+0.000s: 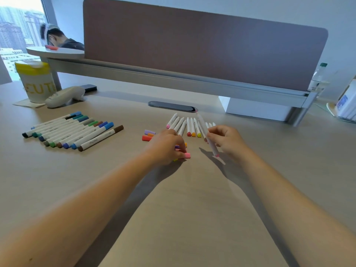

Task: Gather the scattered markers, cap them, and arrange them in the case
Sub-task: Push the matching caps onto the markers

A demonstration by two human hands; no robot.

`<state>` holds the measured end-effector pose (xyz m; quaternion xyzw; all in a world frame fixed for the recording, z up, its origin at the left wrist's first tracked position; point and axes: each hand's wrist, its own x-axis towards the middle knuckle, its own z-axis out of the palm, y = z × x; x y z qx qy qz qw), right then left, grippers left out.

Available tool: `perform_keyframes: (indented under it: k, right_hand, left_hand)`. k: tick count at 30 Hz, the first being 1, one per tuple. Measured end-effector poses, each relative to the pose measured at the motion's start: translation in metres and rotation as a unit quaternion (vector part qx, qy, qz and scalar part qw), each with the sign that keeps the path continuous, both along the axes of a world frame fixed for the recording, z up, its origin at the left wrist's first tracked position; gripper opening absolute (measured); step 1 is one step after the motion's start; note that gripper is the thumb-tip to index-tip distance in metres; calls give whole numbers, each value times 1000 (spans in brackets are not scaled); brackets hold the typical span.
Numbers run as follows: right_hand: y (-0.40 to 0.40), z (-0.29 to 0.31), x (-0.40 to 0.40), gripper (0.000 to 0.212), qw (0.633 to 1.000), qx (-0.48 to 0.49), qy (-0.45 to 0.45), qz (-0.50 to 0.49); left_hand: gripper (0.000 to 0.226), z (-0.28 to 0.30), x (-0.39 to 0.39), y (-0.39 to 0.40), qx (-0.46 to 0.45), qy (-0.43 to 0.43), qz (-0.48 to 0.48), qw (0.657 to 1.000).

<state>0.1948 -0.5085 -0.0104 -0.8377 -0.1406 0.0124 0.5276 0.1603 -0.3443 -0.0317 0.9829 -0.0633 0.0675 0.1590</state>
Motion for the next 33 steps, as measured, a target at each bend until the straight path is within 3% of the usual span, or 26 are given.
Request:
perform_keyframes:
  k: [17, 25, 33]
  right_hand:
    - [1, -9, 4, 21, 1000, -26, -7, -17]
    - [9, -16, -6, 4, 999, 1, -31, -12]
    - [35, -21, -17, 6, 995, -24, -82, 43]
  left_hand:
    - [30, -6, 8, -4, 51, -8, -6, 999]
    - [23, 0, -4, 14, -92, -99, 36, 990]
    - [31, 2, -26, 46, -133, -128, 92, 978]
